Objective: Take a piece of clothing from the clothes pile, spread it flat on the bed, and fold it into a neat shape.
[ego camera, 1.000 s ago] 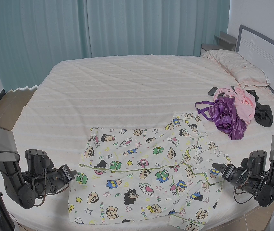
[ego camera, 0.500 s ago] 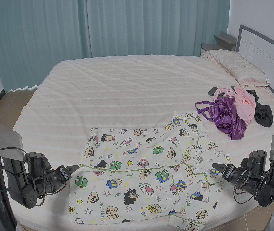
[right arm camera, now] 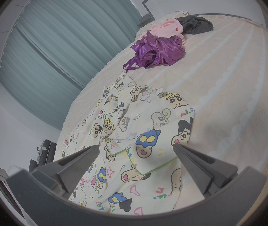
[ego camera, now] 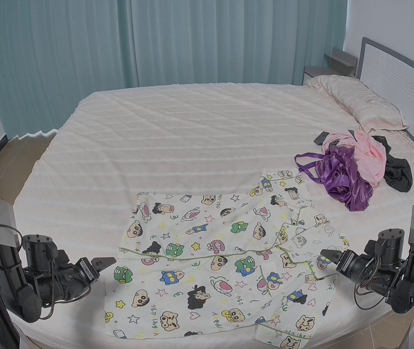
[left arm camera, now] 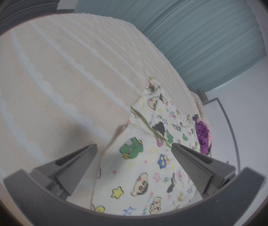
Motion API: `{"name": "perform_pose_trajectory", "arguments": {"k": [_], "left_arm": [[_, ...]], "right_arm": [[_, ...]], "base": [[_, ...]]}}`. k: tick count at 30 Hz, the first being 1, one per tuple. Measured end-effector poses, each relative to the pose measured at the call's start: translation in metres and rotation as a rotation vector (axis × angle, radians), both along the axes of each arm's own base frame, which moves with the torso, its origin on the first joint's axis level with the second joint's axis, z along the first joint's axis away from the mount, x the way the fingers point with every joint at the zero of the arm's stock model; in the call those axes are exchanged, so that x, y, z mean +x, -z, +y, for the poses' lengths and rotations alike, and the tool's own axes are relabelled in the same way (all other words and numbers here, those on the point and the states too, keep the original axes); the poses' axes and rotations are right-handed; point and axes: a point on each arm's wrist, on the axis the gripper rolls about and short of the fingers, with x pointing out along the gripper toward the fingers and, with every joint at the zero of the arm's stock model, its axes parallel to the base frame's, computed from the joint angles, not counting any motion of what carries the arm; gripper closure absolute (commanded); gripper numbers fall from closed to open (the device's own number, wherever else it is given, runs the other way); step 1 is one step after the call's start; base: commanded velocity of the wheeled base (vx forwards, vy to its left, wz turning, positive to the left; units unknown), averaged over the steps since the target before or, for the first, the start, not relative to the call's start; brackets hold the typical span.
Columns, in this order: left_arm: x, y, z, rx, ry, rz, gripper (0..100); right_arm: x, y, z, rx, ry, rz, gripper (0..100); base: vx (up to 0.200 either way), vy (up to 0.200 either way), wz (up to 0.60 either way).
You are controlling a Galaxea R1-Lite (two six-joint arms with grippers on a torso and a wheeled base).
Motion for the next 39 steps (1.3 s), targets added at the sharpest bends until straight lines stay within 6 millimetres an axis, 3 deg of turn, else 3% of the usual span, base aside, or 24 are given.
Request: {"name": "perform_pose_trajectory", "arguments": {"k": [4, 19, 30, 39], "left_arm": [[-0.008, -0.005, -0.003, -0.014, 0.031, 0.011, 0], [-0.017, 0.001, -0.019, -0.008, 0.104, 0.094, 0], [-0.026, 0.009, -0.024, 0.073, 0.183, 0.176, 0], [-0.021, 0.015, -0.033, 0.122, 0.153, 0.186, 0]], "right_arm": [[-0.001, 0.0, 0.001, -0.004, -0.01, 0.0, 0], [-0.002, 0.001, 0.006, -0.007, -0.028, 0.005, 0], [-0.002, 0.002, 0.006, -0.008, -0.03, 0.008, 0], [-0.003, 0.004, 0.012, -0.012, -0.055, 0.018, 0]], "base": [[0.0, 0.0, 0.0], [-0.2, 0.0, 0.0], [0.0, 0.0, 0.0], [0.0, 0.0, 0.0]]}}
